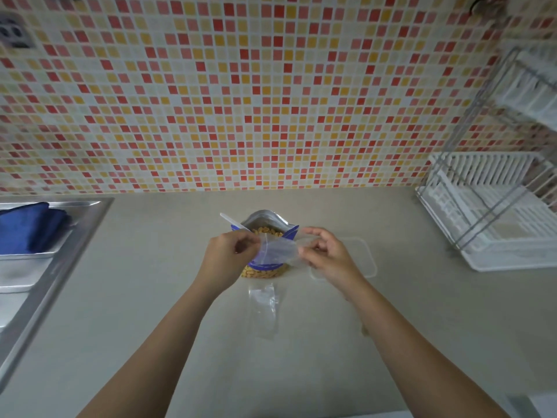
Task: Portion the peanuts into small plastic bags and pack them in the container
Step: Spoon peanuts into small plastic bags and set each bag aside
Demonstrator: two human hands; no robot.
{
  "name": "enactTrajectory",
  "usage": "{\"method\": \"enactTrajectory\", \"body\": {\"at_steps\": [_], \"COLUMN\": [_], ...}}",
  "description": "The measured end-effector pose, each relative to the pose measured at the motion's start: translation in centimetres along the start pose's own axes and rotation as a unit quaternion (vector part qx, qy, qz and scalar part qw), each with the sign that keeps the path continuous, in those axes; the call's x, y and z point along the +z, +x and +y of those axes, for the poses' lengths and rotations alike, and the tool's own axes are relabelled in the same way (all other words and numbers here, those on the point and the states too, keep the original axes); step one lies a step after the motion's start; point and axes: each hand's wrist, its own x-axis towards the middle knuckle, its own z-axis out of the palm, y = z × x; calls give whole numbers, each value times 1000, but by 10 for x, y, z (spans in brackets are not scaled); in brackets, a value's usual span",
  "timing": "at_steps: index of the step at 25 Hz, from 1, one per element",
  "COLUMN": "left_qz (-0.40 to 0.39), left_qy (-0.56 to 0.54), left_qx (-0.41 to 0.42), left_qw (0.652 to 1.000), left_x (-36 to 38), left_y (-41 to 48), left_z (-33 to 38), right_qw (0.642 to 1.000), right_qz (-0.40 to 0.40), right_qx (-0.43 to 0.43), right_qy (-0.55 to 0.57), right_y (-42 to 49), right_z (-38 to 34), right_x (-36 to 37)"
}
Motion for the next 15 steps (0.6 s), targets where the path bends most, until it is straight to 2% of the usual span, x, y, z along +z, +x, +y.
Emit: {"method": "enactTrajectory", "body": {"at_steps": [4, 7, 11, 15], "left_qz": [7, -1, 5, 12], "left_qy": [3, -27, -135, -154], "left_qx": [5, -37, -114, -129], "left_qw": [1000, 999, 984, 980], "left_x": [-3, -3, 0, -3], "left_y": [1, 0, -1, 5], "left_z": [7, 5, 1, 6], "right_qw": [1000, 998, 994, 994], "right_qz": [19, 30, 48, 24], "right_qx": [-4, 20, 30, 23], "right_qy": [15, 58, 99, 107], "right_y": [-2, -4, -4, -3], "right_z": [-3, 0, 5, 2], "right_x": [1, 1, 4, 4]}}
